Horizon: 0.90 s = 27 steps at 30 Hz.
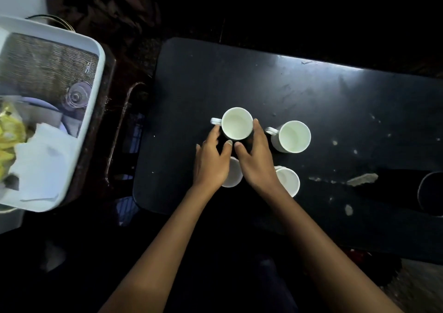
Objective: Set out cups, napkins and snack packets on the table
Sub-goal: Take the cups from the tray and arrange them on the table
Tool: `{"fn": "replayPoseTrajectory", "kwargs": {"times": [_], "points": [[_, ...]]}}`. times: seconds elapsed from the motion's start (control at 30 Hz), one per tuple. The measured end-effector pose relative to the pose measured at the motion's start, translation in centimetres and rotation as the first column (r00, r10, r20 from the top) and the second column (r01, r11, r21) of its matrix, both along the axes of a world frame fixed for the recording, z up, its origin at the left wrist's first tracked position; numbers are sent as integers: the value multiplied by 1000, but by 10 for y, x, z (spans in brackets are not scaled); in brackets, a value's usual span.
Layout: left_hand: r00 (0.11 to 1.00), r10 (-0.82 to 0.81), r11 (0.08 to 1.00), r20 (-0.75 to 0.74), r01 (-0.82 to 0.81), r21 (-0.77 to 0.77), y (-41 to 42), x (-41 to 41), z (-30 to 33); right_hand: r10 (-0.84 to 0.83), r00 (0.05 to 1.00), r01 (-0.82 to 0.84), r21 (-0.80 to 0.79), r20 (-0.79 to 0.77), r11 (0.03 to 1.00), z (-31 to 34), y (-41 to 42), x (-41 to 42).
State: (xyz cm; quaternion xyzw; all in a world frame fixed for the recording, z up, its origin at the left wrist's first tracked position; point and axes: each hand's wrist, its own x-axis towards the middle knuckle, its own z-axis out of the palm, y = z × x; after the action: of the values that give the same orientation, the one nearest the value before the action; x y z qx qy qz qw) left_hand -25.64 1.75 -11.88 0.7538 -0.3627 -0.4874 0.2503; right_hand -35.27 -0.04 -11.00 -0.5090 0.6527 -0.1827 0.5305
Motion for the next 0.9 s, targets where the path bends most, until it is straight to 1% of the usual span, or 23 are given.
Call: {"fn": "replayPoseTrajectory", "kwargs": {"times": [0.07, 0.23, 0.37, 0.5, 0.67, 0.9], "points": [[999, 21, 1000, -48, -21, -19, -7, 0, -1, -36, 999, 35, -8, -5, 999, -3, -7, 3], [988, 120, 991, -94, -125, -53, -20, 2, -4, -100, 995, 100, -32, -3, 994, -8, -18, 7], [973, 204, 975, -106, -211, -62, -37, 3, -7, -160, 987, 158, -61, -29, 986, -11, -33, 13], [956, 268, 958, -116, -277, -69, -60, 6, -11, -176, 983, 169, -111, -59, 979, -16, -54, 17], [951, 282, 952, -124, -293, -84, -87, 9, -15, -205, 976, 194, -126, -75, 973, -20, -82, 21], [948, 294, 945, -123, -307, -110, -118, 11, -20, -194, 978, 182, -142, -76, 973, -19, -112, 22]]}}
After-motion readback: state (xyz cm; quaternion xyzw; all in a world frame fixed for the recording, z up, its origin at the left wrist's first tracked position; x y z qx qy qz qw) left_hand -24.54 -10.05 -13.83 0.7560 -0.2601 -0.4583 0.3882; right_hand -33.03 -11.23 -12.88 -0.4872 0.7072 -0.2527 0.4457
